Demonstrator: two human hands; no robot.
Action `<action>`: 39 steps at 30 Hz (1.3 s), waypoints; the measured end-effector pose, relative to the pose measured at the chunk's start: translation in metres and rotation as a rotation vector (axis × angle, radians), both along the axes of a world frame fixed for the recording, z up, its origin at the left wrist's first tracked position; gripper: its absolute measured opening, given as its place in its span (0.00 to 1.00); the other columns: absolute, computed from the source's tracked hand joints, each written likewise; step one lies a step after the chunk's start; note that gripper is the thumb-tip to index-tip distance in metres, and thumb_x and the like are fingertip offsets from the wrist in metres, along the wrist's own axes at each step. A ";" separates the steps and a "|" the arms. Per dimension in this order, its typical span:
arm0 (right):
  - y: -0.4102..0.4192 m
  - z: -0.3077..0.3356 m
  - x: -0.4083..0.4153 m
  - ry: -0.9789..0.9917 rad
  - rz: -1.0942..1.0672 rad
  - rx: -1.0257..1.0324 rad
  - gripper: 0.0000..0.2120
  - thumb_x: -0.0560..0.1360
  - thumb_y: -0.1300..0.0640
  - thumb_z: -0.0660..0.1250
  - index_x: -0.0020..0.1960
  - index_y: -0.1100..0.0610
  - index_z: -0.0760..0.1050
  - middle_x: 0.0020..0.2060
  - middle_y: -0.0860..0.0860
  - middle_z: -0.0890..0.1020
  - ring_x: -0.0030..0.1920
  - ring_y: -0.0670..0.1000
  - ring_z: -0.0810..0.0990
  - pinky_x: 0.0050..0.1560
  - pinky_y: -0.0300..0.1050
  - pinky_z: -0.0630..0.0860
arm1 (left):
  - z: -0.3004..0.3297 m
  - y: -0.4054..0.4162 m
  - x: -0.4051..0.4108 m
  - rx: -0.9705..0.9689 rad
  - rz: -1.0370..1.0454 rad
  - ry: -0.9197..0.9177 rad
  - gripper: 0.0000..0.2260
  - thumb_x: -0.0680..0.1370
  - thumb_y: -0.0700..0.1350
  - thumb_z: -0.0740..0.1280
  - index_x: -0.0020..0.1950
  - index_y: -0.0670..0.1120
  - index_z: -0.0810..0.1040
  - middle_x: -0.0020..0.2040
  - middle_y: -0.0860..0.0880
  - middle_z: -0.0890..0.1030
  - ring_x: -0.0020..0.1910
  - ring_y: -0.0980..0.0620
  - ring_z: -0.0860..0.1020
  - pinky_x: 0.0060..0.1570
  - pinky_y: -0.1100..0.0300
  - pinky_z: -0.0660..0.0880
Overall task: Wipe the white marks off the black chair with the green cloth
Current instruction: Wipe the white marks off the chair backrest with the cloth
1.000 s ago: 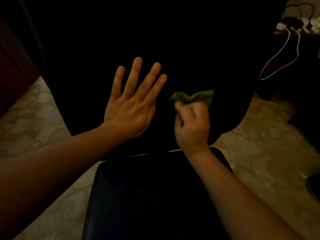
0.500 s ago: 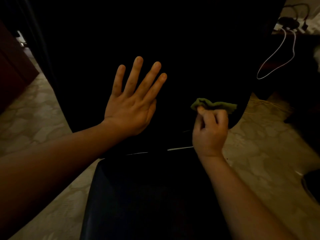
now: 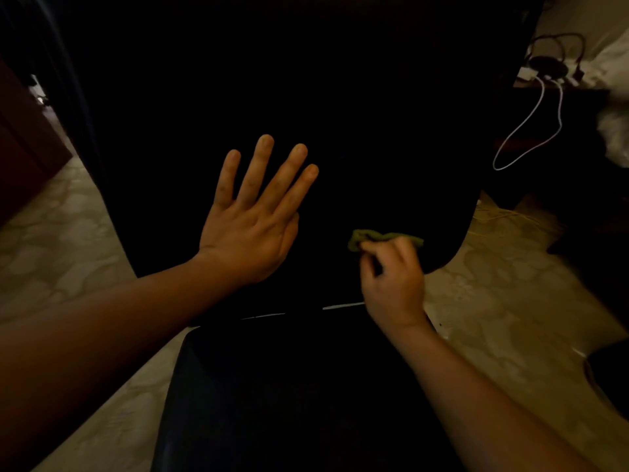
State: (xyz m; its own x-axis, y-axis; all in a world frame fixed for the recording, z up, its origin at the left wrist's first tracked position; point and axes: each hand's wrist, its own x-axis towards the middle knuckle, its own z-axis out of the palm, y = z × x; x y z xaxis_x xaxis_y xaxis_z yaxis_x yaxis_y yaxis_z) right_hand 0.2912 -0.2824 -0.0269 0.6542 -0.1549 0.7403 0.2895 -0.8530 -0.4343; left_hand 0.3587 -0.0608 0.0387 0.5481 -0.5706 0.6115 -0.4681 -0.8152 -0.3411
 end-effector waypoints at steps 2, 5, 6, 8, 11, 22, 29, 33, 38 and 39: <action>-0.018 0.032 0.002 -0.075 -0.014 -0.019 0.08 0.77 0.64 0.69 0.55 0.60 0.81 0.43 0.57 0.76 0.43 0.56 0.76 0.44 0.48 0.76 | 0.000 -0.001 0.000 0.003 0.003 0.006 0.31 0.86 0.55 0.50 0.85 0.50 0.42 0.86 0.47 0.42 0.83 0.38 0.38 0.78 0.39 0.34; -0.029 0.093 0.020 -0.123 -0.077 0.030 0.12 0.79 0.60 0.66 0.62 0.59 0.79 0.49 0.56 0.75 0.48 0.51 0.73 0.50 0.34 0.69 | 0.000 0.000 0.000 0.000 0.001 0.007 0.30 0.85 0.55 0.50 0.86 0.50 0.43 0.86 0.47 0.43 0.83 0.38 0.39 0.79 0.39 0.34; -0.030 0.118 0.031 -0.160 -0.110 0.082 0.13 0.80 0.59 0.65 0.63 0.58 0.79 0.51 0.55 0.75 0.51 0.49 0.73 0.52 0.27 0.66 | 0.000 0.000 0.000 0.003 0.003 0.003 0.31 0.85 0.55 0.50 0.86 0.49 0.44 0.86 0.47 0.44 0.83 0.38 0.39 0.79 0.39 0.34; -0.027 0.164 0.055 -0.231 -0.186 0.196 0.13 0.80 0.57 0.65 0.63 0.56 0.79 0.57 0.55 0.76 0.57 0.50 0.75 0.55 0.21 0.62 | 0.001 0.000 0.000 0.012 0.008 0.002 0.31 0.85 0.55 0.51 0.86 0.49 0.45 0.86 0.47 0.44 0.83 0.38 0.39 0.78 0.39 0.34; 0.014 0.191 0.079 -0.307 -0.170 0.212 0.12 0.78 0.60 0.66 0.61 0.56 0.81 0.55 0.55 0.79 0.57 0.54 0.78 0.57 0.28 0.66 | 0.000 0.000 0.002 0.019 0.021 -0.004 0.31 0.84 0.55 0.52 0.86 0.49 0.48 0.86 0.47 0.46 0.83 0.39 0.40 0.79 0.39 0.34; -0.039 0.222 0.086 -0.238 -0.148 -0.016 0.11 0.81 0.58 0.61 0.58 0.56 0.80 0.52 0.52 0.77 0.54 0.45 0.76 0.54 0.29 0.65 | 0.000 0.004 0.001 -0.005 -0.038 -0.033 0.31 0.85 0.54 0.57 0.85 0.48 0.52 0.86 0.47 0.51 0.84 0.39 0.48 0.80 0.38 0.44; -0.045 0.201 0.063 -0.102 -0.206 0.179 0.09 0.81 0.59 0.62 0.60 0.54 0.77 0.62 0.54 0.72 0.62 0.48 0.70 0.57 0.23 0.60 | 0.000 0.006 0.000 -0.010 -0.007 0.009 0.31 0.84 0.54 0.57 0.85 0.48 0.51 0.86 0.47 0.49 0.84 0.39 0.45 0.80 0.38 0.42; -0.005 0.117 0.034 0.114 0.119 -0.110 0.12 0.80 0.61 0.63 0.60 0.55 0.80 0.53 0.56 0.76 0.51 0.52 0.73 0.52 0.37 0.67 | 0.004 0.006 -0.005 -0.006 -0.007 0.041 0.32 0.84 0.54 0.57 0.85 0.49 0.51 0.86 0.48 0.49 0.84 0.40 0.44 0.80 0.38 0.42; 0.010 0.044 -0.012 0.352 0.239 -0.186 0.08 0.80 0.60 0.65 0.56 0.57 0.81 0.48 0.51 0.73 0.46 0.51 0.74 0.48 0.49 0.76 | 0.013 0.013 -0.024 0.040 -0.004 0.155 0.34 0.82 0.58 0.57 0.85 0.50 0.51 0.86 0.47 0.47 0.84 0.40 0.41 0.80 0.38 0.40; 0.011 0.035 -0.023 0.369 0.246 -0.218 0.06 0.79 0.61 0.66 0.55 0.57 0.80 0.47 0.49 0.71 0.44 0.50 0.73 0.47 0.50 0.76 | 0.015 0.015 -0.031 0.040 -0.003 0.197 0.33 0.82 0.59 0.56 0.85 0.50 0.52 0.86 0.47 0.46 0.84 0.41 0.40 0.80 0.39 0.39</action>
